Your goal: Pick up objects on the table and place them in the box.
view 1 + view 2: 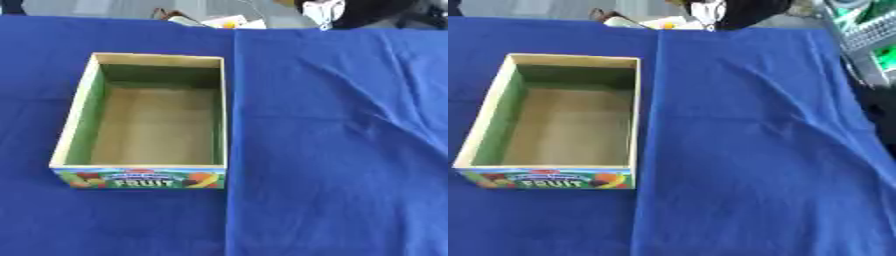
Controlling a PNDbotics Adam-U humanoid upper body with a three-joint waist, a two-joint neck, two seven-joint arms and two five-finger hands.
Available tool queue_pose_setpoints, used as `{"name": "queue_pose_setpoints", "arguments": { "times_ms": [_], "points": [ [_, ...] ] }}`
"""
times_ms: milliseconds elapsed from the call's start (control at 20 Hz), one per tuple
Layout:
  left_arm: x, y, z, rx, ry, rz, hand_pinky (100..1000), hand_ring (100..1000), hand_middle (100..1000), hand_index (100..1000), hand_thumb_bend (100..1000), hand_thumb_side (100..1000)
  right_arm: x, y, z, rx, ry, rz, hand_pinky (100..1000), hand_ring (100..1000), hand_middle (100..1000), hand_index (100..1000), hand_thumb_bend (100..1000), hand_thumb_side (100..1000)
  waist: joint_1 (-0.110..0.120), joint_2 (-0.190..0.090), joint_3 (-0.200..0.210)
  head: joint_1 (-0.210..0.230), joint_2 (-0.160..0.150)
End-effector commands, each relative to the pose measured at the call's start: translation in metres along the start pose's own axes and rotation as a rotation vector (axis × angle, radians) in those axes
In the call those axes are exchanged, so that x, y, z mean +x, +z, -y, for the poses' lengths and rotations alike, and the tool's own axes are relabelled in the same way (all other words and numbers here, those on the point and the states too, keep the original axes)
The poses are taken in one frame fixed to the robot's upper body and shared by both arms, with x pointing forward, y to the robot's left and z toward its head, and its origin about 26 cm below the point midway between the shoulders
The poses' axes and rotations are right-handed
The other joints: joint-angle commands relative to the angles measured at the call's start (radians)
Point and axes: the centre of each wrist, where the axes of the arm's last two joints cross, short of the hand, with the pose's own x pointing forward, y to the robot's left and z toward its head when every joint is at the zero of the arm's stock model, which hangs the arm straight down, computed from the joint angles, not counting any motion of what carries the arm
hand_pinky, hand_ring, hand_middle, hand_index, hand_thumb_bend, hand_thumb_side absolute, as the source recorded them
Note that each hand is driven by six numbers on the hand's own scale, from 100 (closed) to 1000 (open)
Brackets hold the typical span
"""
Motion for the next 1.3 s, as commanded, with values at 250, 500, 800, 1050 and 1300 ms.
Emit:
{"name": "queue_pose_setpoints", "arguments": {
  "times_ms": [250, 500, 800, 1050, 1300],
  "points": [
    [0.006, -0.008, 0.002, -0.021, 0.012, 0.034, 622, 832, 858, 898, 100, 1000, 0.017, -0.038, -0.014, -0.004, 0.031, 0.023, 765, 719, 590, 648, 100, 235, 0.000, -0.021, 0.016, -0.023, 0.003],
    [0.006, -0.007, 0.002, -0.024, 0.014, 0.029, 621, 832, 858, 897, 100, 1000, 0.031, -0.070, -0.036, 0.015, 0.040, 0.022, 766, 718, 579, 633, 100, 202, -0.001, -0.022, 0.017, -0.023, 0.009],
    [0.006, -0.008, 0.003, -0.031, 0.021, 0.029, 621, 832, 858, 897, 100, 1000, 0.038, -0.104, -0.079, 0.119, 0.120, -0.011, 773, 732, 568, 636, 100, 200, -0.004, -0.024, 0.022, -0.033, 0.014],
    [0.006, -0.008, 0.005, -0.034, 0.027, 0.029, 621, 832, 858, 897, 100, 1000, 0.042, -0.120, -0.112, 0.182, 0.114, -0.021, 769, 727, 556, 634, 100, 199, -0.005, -0.019, 0.025, -0.038, 0.012],
    [0.007, -0.009, 0.006, -0.036, 0.032, 0.032, 620, 832, 859, 897, 100, 1000, 0.046, -0.129, -0.136, 0.225, 0.073, -0.028, 761, 718, 550, 630, 100, 199, -0.006, -0.011, 0.030, -0.047, 0.009]
  ]
}}
